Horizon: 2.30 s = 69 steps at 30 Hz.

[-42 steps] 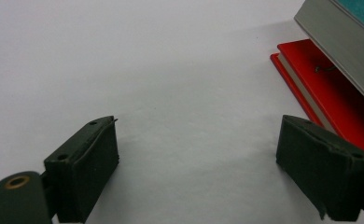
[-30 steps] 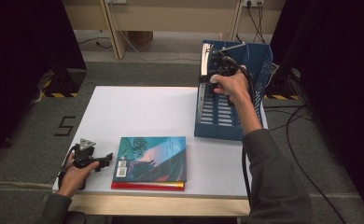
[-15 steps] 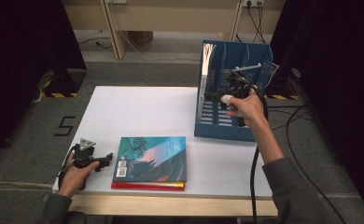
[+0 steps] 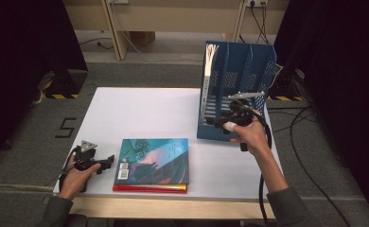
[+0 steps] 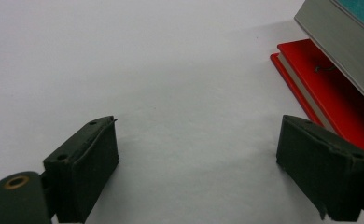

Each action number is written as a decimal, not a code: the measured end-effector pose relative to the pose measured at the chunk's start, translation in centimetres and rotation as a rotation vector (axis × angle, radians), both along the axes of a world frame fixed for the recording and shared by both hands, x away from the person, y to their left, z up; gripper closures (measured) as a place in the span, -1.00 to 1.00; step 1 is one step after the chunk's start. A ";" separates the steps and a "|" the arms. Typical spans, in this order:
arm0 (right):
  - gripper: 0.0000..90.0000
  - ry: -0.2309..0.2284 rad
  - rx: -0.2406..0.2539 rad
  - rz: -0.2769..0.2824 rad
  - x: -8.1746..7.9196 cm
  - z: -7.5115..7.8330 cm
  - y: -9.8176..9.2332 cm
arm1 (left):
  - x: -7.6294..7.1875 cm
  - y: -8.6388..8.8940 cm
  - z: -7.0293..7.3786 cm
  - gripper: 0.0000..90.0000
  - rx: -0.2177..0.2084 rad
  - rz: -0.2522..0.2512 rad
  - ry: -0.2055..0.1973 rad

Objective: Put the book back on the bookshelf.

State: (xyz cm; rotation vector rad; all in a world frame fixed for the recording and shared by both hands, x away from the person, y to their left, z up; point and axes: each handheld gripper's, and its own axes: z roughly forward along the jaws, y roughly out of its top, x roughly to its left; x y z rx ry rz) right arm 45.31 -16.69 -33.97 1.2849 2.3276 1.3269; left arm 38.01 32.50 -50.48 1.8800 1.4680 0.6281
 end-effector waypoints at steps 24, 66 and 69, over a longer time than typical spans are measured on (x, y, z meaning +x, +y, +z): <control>-0.46 0.074 0.048 0.016 -3.8 -7.8 0.2 | 0.0 0.0 0.0 -0.74 -0.001 0.001 0.002; -0.46 0.208 0.094 0.114 -5.3 -12.6 2.6 | -2.8 -2.8 2.7 -0.33 -0.003 -0.093 -0.043; -0.46 0.210 0.089 0.111 -5.3 -12.7 2.7 | -3.1 -3.3 2.9 -0.08 0.007 -0.101 -0.044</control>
